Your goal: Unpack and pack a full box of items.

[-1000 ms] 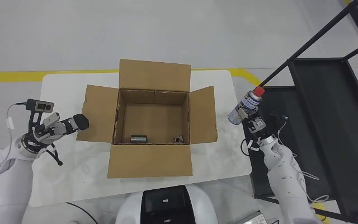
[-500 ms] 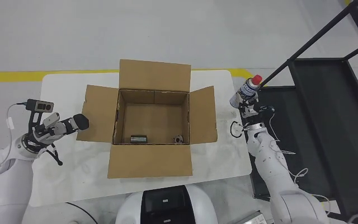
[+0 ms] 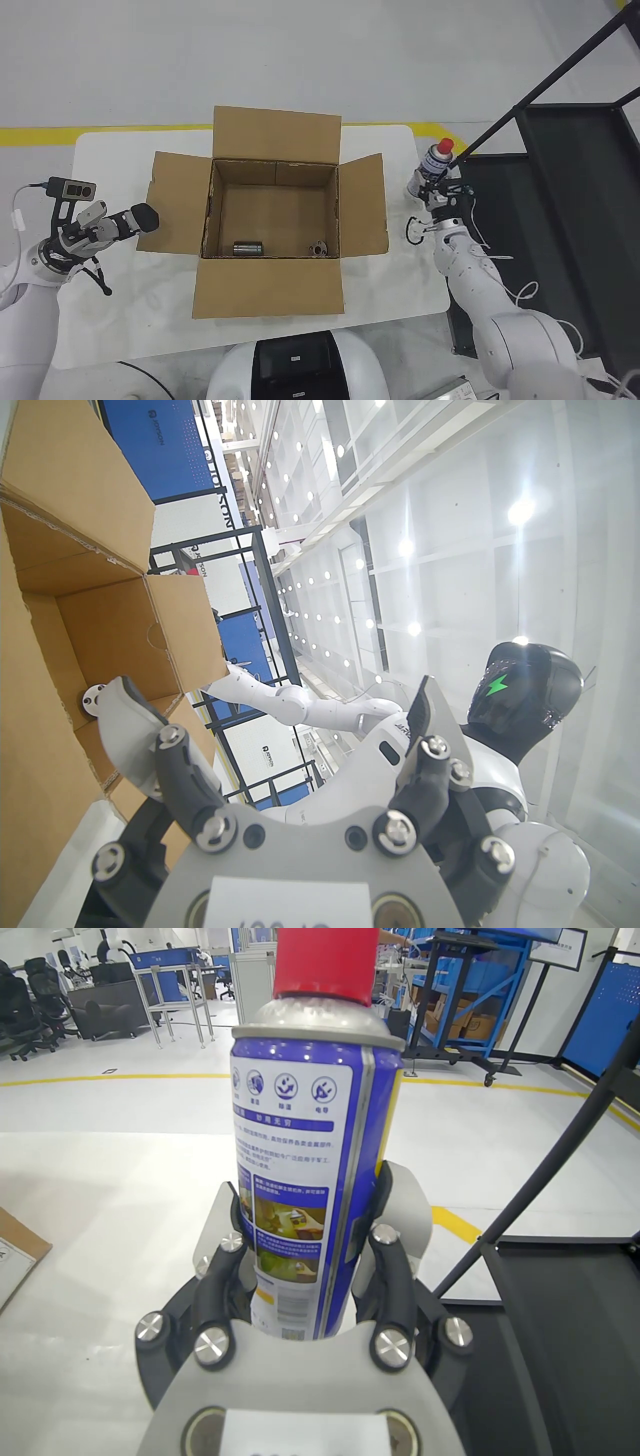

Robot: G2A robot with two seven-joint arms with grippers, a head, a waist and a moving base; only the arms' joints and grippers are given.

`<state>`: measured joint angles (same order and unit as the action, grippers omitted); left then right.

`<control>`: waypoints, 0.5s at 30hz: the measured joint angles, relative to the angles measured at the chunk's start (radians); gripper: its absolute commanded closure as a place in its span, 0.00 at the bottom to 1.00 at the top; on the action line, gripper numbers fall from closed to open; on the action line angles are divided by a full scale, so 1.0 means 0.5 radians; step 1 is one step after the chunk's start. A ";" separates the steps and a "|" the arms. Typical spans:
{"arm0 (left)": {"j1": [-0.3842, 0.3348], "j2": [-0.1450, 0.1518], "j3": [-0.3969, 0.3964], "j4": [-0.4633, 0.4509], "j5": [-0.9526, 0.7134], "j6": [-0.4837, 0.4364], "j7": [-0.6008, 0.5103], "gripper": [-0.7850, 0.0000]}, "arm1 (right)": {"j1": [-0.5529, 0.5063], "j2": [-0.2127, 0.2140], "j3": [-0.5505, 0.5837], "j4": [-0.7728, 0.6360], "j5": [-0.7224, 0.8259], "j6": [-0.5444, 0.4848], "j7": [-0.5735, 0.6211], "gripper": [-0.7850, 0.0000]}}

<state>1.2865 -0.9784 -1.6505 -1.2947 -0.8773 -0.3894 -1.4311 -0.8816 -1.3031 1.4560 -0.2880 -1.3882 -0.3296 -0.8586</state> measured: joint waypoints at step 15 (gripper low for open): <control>0.000 0.000 0.000 0.000 0.000 0.000 0.000 0.00 | 0.070 -0.063 -0.109 0.110 0.014 0.070 0.066 1.00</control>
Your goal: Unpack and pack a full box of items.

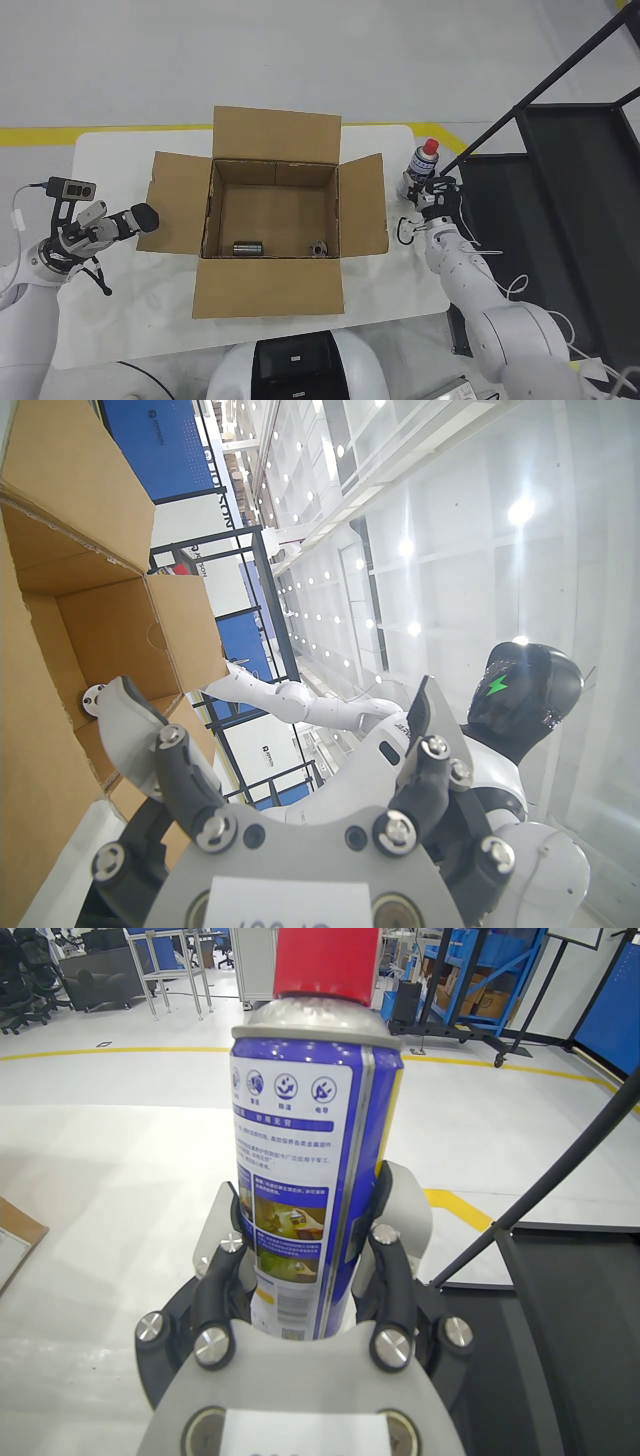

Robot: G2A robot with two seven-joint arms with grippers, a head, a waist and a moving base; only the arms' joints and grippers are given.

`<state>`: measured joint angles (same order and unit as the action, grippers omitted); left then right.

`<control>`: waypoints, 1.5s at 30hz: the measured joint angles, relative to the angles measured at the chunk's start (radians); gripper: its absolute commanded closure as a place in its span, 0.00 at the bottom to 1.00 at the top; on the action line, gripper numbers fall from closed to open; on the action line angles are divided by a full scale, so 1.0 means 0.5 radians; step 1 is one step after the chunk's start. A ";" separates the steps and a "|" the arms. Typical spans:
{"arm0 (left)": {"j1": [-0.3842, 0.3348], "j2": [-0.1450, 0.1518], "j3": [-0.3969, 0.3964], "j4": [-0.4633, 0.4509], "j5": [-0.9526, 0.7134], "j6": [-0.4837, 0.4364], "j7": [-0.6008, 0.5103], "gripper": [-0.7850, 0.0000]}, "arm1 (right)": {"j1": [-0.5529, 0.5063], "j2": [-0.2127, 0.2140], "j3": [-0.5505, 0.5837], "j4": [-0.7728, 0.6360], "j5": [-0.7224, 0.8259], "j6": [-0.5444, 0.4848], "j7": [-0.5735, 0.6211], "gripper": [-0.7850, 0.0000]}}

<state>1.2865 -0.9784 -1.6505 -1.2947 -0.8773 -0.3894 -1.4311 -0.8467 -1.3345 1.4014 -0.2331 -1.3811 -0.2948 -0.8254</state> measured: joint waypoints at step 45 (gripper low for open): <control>0.000 0.000 0.000 0.000 0.000 0.000 0.000 0.00 | -0.091 0.001 -0.128 0.025 0.049 0.095 -0.185 0.00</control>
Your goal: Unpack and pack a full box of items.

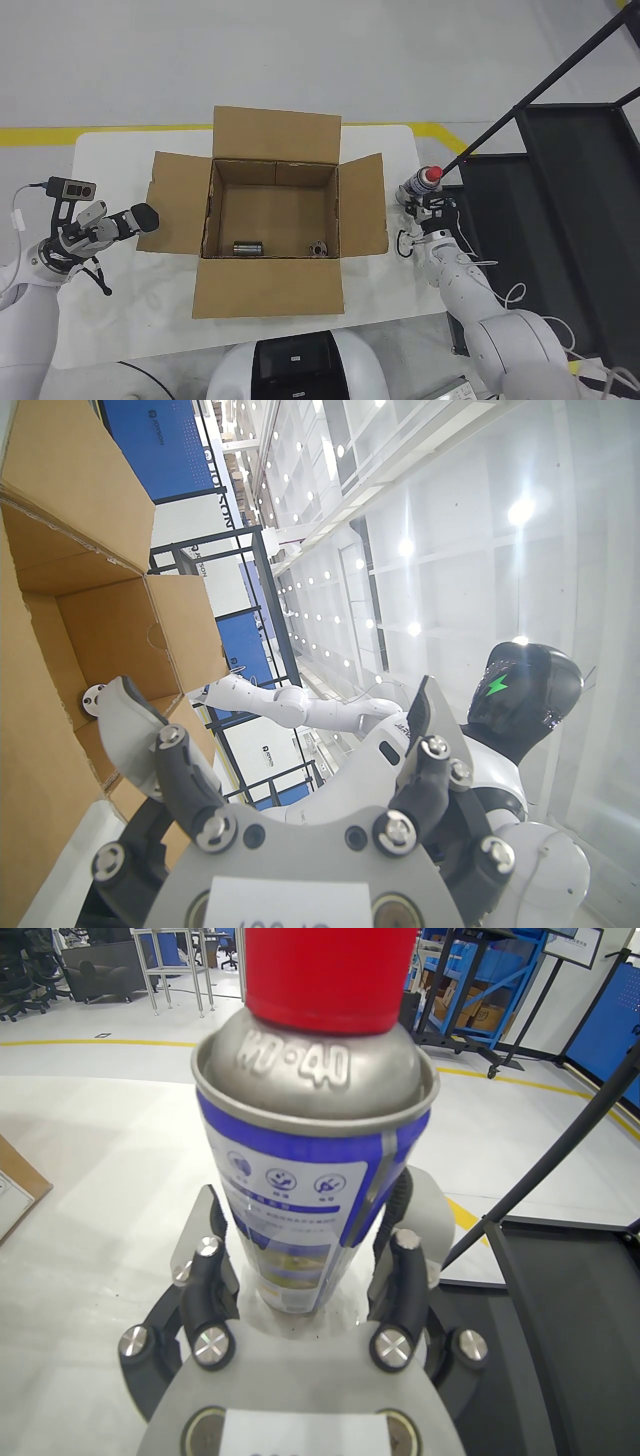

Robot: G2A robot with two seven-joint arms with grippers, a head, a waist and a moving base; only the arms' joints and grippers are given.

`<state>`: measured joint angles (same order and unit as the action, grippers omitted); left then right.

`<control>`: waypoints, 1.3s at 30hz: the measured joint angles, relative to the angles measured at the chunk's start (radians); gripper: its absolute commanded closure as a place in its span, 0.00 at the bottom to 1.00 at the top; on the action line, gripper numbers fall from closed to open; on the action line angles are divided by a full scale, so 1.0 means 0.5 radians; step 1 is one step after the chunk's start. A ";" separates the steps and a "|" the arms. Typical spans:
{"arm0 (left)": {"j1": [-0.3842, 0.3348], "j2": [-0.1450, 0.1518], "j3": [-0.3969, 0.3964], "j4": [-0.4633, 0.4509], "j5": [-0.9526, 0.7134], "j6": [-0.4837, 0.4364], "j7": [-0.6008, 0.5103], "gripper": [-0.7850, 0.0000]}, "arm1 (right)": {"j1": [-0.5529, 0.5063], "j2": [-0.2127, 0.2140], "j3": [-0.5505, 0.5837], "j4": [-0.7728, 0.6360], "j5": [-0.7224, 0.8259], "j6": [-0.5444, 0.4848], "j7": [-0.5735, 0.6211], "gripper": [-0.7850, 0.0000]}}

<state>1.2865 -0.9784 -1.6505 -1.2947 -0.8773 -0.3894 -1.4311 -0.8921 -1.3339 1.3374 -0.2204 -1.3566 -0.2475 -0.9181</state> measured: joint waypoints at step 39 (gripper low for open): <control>0.000 0.000 0.000 0.000 0.000 0.000 0.000 0.00 | 0.157 0.078 0.046 -0.071 0.185 -0.119 -0.087 1.00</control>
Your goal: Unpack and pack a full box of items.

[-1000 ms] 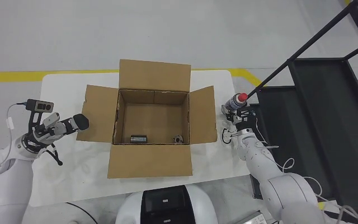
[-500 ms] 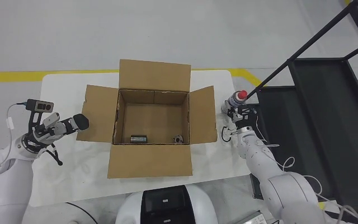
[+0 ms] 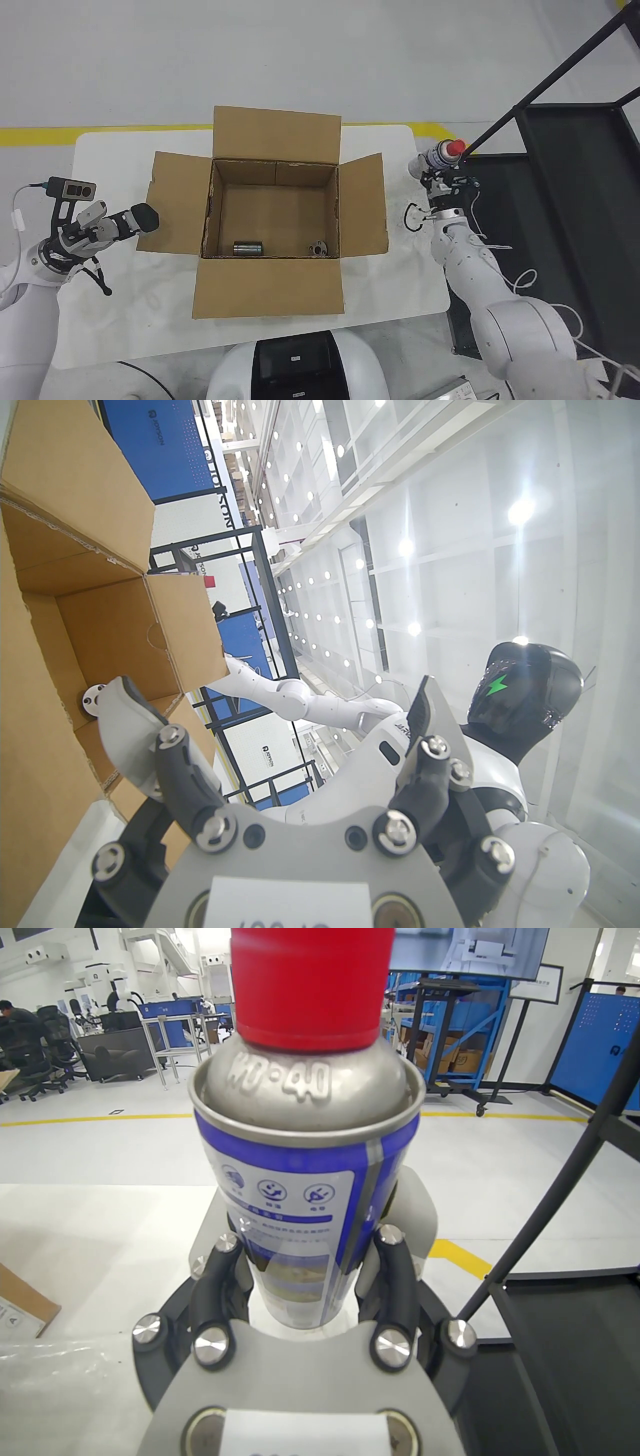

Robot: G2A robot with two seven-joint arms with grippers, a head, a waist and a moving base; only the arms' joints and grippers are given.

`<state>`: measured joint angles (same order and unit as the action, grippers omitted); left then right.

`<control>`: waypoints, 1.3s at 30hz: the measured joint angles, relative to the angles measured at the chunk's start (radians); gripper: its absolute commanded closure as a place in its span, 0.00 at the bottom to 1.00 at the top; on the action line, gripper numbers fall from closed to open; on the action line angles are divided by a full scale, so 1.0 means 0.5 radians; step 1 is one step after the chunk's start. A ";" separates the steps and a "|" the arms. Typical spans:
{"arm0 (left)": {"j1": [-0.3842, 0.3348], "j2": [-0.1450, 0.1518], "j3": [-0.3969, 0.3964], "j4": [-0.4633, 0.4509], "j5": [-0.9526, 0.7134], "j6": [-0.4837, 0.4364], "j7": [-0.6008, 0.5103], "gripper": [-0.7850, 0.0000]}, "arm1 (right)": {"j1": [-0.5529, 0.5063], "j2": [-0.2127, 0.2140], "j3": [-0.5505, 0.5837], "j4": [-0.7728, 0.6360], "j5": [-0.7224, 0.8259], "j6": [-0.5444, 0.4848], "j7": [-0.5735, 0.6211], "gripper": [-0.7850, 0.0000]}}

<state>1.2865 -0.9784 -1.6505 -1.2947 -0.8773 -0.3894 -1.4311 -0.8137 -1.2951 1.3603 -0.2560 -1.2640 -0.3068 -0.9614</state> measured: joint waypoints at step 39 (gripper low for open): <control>0.000 0.000 0.000 0.000 0.000 0.000 0.000 0.00 | 0.034 -0.100 -0.107 0.112 0.158 0.150 0.403 1.00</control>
<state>1.2865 -0.9784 -1.6505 -1.2947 -0.8773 -0.3894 -1.4311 -0.7966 -1.3450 1.3070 -0.2001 -1.1848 -0.2319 -0.7600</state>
